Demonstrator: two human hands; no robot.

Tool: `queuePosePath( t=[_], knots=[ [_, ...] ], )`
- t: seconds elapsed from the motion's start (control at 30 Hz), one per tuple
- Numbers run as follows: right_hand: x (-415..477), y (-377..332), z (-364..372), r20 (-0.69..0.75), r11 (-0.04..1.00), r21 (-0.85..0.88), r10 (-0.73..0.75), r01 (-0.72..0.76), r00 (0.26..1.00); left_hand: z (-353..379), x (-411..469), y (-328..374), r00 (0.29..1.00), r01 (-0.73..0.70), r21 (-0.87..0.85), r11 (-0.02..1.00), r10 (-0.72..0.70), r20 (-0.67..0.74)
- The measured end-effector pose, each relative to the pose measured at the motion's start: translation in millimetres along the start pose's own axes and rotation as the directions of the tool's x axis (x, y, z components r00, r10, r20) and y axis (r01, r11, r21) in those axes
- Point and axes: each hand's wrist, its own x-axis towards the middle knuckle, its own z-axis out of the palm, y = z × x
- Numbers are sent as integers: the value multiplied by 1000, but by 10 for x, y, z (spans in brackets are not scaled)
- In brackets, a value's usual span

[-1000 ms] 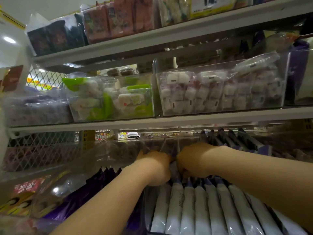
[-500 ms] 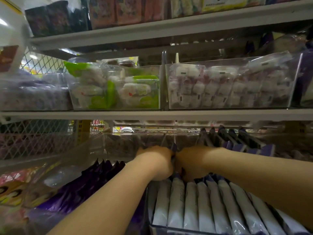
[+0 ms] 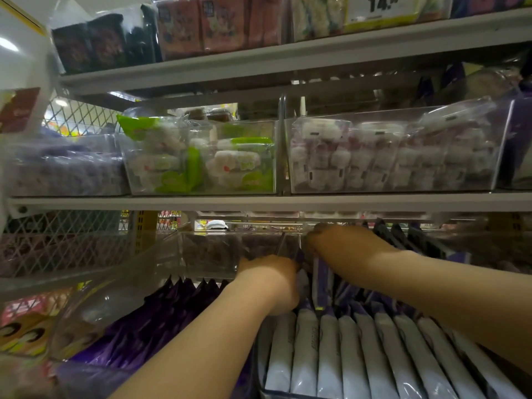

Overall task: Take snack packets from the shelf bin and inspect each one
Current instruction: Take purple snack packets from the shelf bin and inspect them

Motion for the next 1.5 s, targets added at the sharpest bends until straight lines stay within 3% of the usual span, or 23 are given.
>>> queuePosePath(
  t=[0.2, 0.4, 0.47, 0.53, 0.6, 0.67, 0.7, 0.77, 0.83, 0.87, 0.97, 1.07, 1.17, 1.23, 1.33, 1.5],
  knots=[
    [-233, 158, -28, -206, 989, 149, 34, -3, 978, 11, -8, -17, 999, -24, -11, 1000, 24, -36],
    [-710, 189, -194, -417, 955, 285, 48, 81, 907, 52, -333, 37, 957, -93, 30, 995, 98, -272],
    [-873, 174, -274, -475, 943, 314, 54, 112, 878, 90, -501, 60, 909, -113, -36, 993, 88, -407],
    [-1076, 123, -354, -536, 920, 367, 86, 140, 840, 127, -721, 108, 834, -158, -266, 951, -16, -552],
    [-1313, 34, -417, -605, 894, 418, 141, 162, 783, 139, -992, 201, 813, -205, -598, 775, -205, -545],
    [-1581, -104, -436, -660, 866, 468, 209, 177, 722, 128, -1258, 317, 865, -167, -836, 523, -330, -379],
    [-1714, -189, -434, -676, 847, 497, 242, 188, 696, 128, -1386, 373, 910, -110, -921, 374, -335, -245],
    [-1974, -383, -401, -675, 794, 567, 295, 219, 676, 138, -1634, 495, 979, 51, -999, 0, -197, 50],
    [-2214, -583, -320, -649, 731, 631, 314, 260, 693, 225, -1842, 584, 992, 116, -957, -264, -20, 126],
    [-2328, -678, -266, -627, 692, 665, 315, 280, 712, 292, -1934, 615, 995, 96, -944, -317, 17, 96],
    [-2632, -936, -114, -461, 470, 843, 376, 264, 804, 535, -2136, 654, 1000, 8, -948, -320, -25, 17],
    [-2794, -1158, 38, -144, 46, 989, 452, 138, 881, 797, -2279, 641, 994, -11, -950, -312, -105, 23],
    [-2837, -1319, 244, 81, -285, 957, 448, 56, 891, 1039, -2396, 609, 986, -19, -953, -302, -164, 32],
    [-2855, -1409, 377, 179, -445, 895, 416, 27, 892, 1190, -2449, 573, 983, -17, -956, -294, -182, 38],
    [-2892, -1508, 602, 252, -489, 872, 393, -31, 884, 1428, -2499, 536, 979, -1, -965, -261, -195, 52],
    [-2941, -1593, 879, 325, -409, 894, 313, -183, 892, 1767, -2560, 508, 975, 49, -944, -328, -191, 117]
  ],
)
